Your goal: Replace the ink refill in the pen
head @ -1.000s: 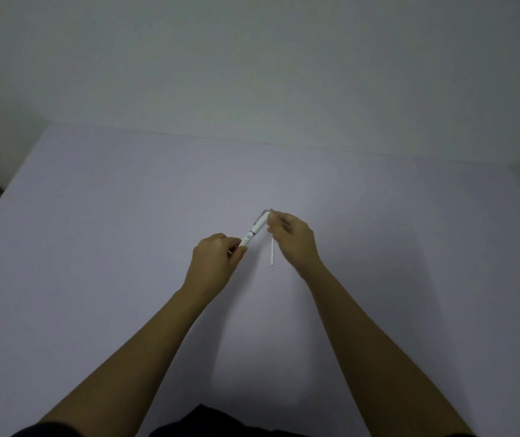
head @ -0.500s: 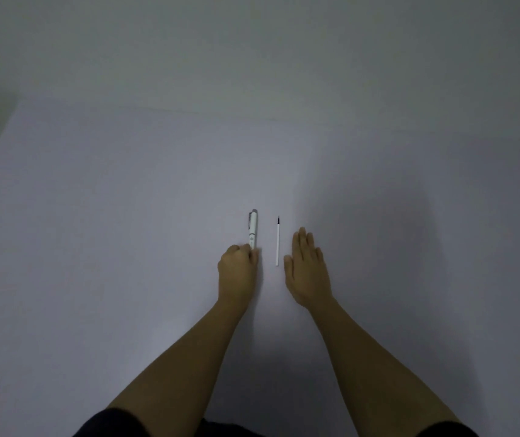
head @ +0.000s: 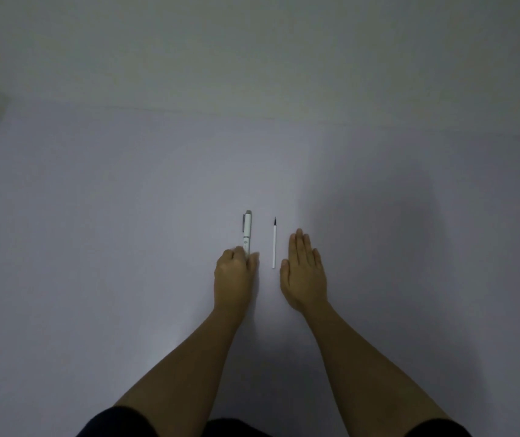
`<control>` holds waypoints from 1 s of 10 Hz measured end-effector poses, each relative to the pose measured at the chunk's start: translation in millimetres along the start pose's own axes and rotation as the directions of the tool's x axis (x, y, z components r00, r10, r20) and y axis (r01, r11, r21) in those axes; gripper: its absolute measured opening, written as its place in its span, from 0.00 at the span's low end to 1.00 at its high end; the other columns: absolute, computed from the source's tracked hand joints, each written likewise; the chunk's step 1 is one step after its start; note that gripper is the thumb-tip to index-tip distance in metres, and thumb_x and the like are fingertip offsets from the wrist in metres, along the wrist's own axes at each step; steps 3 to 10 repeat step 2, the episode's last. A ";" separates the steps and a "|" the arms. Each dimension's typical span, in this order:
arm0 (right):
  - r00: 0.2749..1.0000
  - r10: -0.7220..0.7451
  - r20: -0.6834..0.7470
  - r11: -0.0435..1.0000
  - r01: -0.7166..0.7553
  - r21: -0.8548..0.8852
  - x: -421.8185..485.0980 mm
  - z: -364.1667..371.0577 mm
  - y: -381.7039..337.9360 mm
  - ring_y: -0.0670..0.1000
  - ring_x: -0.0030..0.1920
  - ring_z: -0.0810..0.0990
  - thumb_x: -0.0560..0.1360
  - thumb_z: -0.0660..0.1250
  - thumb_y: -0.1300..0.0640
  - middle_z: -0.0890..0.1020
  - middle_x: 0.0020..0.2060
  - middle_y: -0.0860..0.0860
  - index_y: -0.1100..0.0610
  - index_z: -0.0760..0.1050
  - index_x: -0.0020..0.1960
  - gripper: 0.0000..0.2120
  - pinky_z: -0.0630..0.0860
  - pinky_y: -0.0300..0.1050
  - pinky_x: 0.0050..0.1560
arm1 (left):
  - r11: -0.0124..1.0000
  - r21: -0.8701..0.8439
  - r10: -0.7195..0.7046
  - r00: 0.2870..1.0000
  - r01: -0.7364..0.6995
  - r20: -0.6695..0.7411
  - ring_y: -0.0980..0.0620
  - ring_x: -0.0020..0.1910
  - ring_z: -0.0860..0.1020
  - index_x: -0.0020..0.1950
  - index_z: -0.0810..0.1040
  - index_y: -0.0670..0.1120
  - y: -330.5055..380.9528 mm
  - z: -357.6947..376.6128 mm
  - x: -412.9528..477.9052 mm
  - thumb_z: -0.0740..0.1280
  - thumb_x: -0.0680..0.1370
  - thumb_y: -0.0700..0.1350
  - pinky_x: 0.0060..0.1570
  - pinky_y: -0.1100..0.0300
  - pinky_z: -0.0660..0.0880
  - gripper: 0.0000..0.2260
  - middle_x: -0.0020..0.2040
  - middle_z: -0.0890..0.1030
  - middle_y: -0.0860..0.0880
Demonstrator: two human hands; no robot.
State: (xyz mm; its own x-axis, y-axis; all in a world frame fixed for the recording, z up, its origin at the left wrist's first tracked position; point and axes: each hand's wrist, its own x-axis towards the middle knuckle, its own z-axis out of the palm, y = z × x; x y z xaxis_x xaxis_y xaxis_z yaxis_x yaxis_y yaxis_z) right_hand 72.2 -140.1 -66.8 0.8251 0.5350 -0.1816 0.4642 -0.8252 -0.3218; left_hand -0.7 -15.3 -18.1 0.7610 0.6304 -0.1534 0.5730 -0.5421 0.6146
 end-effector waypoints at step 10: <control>1.000 -0.018 -0.014 1.000 0.019 0.011 -0.1 -25.2 -12.6 0.52 0.77 0.48 0.81 0.48 0.54 0.50 0.77 0.56 0.62 0.46 0.76 0.27 0.45 0.46 0.76 | 0.996 0.047 0.076 0.997 -0.074 -0.029 0.41 0.37 0.76 0.46 0.76 0.34 8.7 -22.7 4.1 0.61 0.79 0.44 0.36 0.54 0.71 0.12 0.41 0.79 0.35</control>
